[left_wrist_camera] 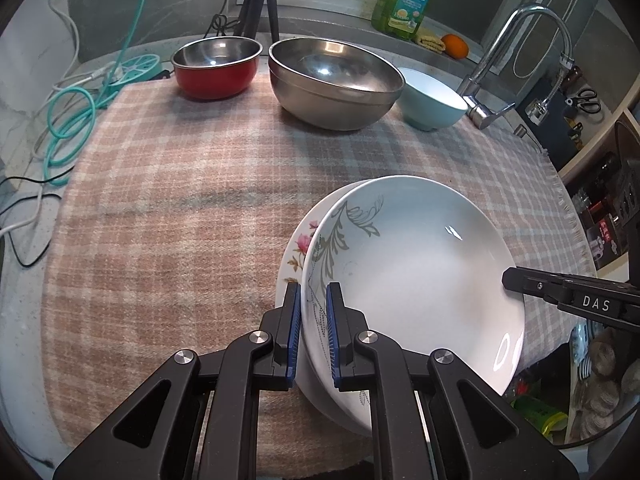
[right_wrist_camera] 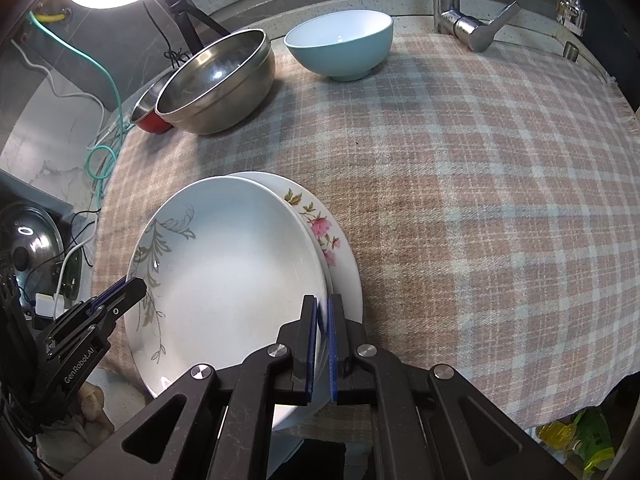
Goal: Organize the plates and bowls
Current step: 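Open both grippers off the leaf-pattern plate rim and raise them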
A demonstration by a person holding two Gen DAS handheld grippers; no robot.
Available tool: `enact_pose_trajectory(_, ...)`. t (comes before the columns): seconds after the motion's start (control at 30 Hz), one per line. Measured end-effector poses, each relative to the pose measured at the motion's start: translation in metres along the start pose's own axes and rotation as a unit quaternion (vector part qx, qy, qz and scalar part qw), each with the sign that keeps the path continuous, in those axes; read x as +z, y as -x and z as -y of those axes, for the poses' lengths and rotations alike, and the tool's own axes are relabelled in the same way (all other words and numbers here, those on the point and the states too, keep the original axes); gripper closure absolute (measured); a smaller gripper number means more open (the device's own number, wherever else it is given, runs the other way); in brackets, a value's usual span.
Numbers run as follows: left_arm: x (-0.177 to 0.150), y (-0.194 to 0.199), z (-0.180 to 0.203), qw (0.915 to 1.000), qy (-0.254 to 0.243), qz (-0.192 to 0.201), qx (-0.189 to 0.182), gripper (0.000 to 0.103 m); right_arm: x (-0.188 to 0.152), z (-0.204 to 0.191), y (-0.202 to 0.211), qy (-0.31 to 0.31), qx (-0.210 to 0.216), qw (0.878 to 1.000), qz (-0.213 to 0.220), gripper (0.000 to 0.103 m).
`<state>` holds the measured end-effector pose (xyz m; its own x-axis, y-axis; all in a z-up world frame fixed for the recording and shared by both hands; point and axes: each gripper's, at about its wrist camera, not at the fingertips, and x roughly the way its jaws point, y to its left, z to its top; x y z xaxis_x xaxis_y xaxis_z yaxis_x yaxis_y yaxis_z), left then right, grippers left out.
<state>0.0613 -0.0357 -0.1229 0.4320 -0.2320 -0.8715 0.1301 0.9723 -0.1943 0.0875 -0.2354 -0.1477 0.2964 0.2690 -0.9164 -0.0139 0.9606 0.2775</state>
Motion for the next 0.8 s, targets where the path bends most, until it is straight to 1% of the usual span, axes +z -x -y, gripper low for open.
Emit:
enact_pose_trajectory(0.2,-0.001,0.001,-0.003,0.9999,0.005,-0.005,-0.009,0.094,-0.002,0.000,0.002,-0.001,0.009,1.000,-0.001,0.095)
enact_pose_trajectory(0.3,-0.003,0.004,-0.005,0.9999,0.008,-0.004,-0.011,0.094,-0.004,0.001,0.007,-0.001,0.013,1.000,0.009,0.095)
enact_pose_trajectory(0.43,-0.002,0.010,-0.010,0.9997,0.018,-0.003,-0.016,0.091,-0.003,0.006,0.014,-0.017,0.026,0.999,0.017,0.095)
enact_pose_trajectory(0.53,-0.001,0.020,-0.016,0.9993,0.030,0.006,-0.023,0.090,-0.005,0.008,0.025,-0.018,0.038,0.998,0.036,0.094)
enact_pose_trajectory(0.57,0.000,0.024,-0.020,0.9989,0.036,0.011,-0.026,0.090,-0.007,0.010,0.031,-0.019,0.044,0.998,0.048,0.092)
enact_pose_trajectory(0.6,0.002,0.030,-0.025,0.9984,0.047,0.016,-0.029,0.089,-0.009,0.012,0.037,-0.020,0.045,0.997,0.058,0.086)
enact_pose_trajectory(0.67,0.005,0.040,-0.033,0.9970,0.063,0.028,-0.033,0.089,-0.010,0.016,0.045,-0.025,0.045,0.996,0.073,0.082)
enact_pose_trajectory(0.73,0.008,0.049,-0.041,0.9952,0.080,0.039,-0.041,0.087,-0.011,0.019,0.052,-0.031,0.052,0.995,0.083,0.082)
enact_pose_trajectory(0.8,0.012,0.058,-0.047,0.9937,0.089,0.050,-0.047,0.077,-0.010,0.021,0.062,-0.029,0.052,0.993,0.098,0.082)
